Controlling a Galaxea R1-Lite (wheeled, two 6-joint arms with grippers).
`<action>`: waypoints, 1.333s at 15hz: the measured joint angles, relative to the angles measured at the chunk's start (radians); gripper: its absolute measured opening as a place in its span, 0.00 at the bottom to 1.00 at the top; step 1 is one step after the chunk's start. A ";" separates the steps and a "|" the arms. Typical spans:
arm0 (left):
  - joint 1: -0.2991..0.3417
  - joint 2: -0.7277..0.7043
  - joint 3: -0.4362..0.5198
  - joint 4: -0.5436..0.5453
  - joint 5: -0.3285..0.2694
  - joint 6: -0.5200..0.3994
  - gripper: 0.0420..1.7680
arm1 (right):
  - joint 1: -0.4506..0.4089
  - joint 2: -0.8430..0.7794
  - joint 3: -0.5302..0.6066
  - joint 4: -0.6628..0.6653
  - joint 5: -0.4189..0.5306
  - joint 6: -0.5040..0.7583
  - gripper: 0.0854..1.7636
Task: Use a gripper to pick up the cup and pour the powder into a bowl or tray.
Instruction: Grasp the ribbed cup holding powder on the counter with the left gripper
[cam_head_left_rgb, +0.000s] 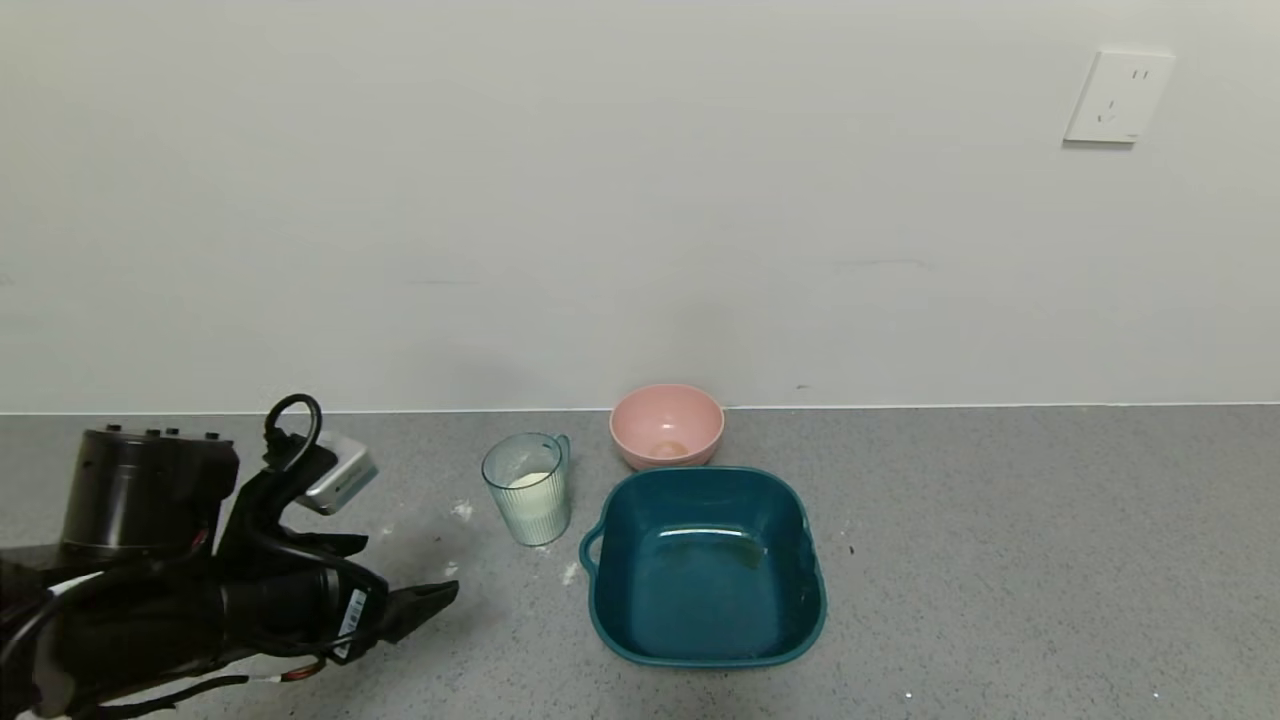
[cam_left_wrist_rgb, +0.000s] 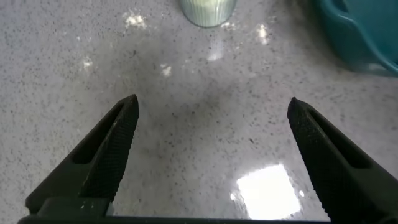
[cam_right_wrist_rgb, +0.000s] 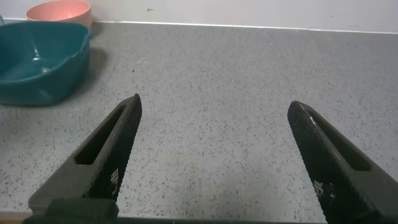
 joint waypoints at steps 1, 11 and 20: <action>-0.013 0.040 0.008 -0.048 0.019 0.000 0.97 | 0.000 0.000 0.000 0.000 0.000 0.000 0.97; -0.058 0.429 0.005 -0.516 0.037 -0.073 0.97 | 0.000 0.000 0.000 0.000 0.000 0.000 0.97; -0.087 0.591 0.062 -0.917 0.042 -0.139 0.97 | 0.000 0.000 0.000 0.000 0.000 0.000 0.97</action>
